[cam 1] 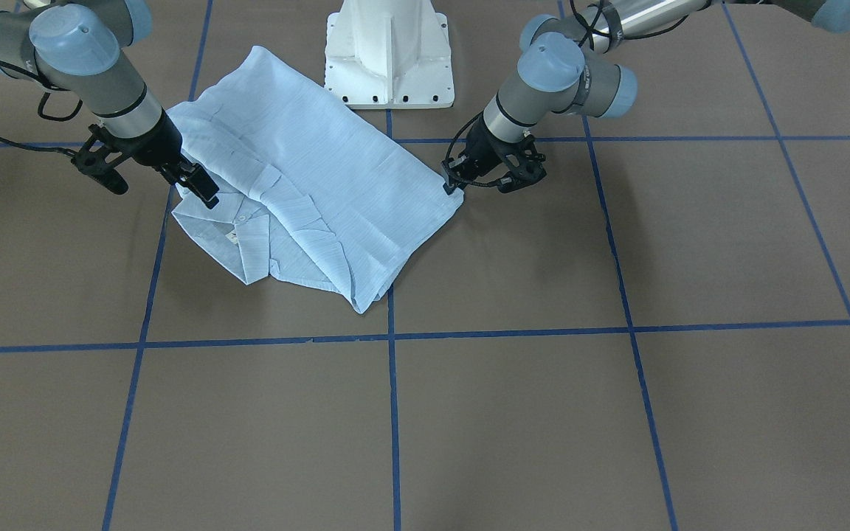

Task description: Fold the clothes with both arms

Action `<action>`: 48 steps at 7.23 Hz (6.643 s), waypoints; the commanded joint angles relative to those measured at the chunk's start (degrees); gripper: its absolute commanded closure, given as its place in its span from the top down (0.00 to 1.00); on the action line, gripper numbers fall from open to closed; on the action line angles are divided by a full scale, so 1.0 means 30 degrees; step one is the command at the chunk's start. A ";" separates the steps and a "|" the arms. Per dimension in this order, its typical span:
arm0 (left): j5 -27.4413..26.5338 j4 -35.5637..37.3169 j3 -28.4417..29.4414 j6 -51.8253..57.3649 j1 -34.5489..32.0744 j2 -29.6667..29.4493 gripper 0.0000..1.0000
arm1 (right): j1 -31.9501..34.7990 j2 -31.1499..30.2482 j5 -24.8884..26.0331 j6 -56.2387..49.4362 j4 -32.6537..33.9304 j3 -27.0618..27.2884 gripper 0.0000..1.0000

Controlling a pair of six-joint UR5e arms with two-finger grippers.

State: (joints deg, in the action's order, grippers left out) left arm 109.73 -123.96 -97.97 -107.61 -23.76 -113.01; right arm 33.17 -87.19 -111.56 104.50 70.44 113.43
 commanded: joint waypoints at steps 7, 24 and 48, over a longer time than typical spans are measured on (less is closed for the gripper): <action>-0.0014 -0.0891 0.6851 0.5485 -0.6548 -0.5233 0.00 | -0.0304 0.0438 0.0830 0.0058 0.0395 0.0099 1.00; -0.0161 -0.4003 0.4823 1.0762 -0.8107 -0.0328 0.60 | -0.7628 0.8906 0.9354 -1.9089 1.0561 -0.0808 1.00; 0.0894 -0.4003 0.2714 1.0733 -0.8780 0.0697 0.61 | -0.3535 0.7853 0.4766 -1.7692 0.7134 -0.3563 1.00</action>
State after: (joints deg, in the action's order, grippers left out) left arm 112.31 -135.97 -89.78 -75.42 -49.98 -110.97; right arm 20.22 -63.68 -94.74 52.23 93.64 104.20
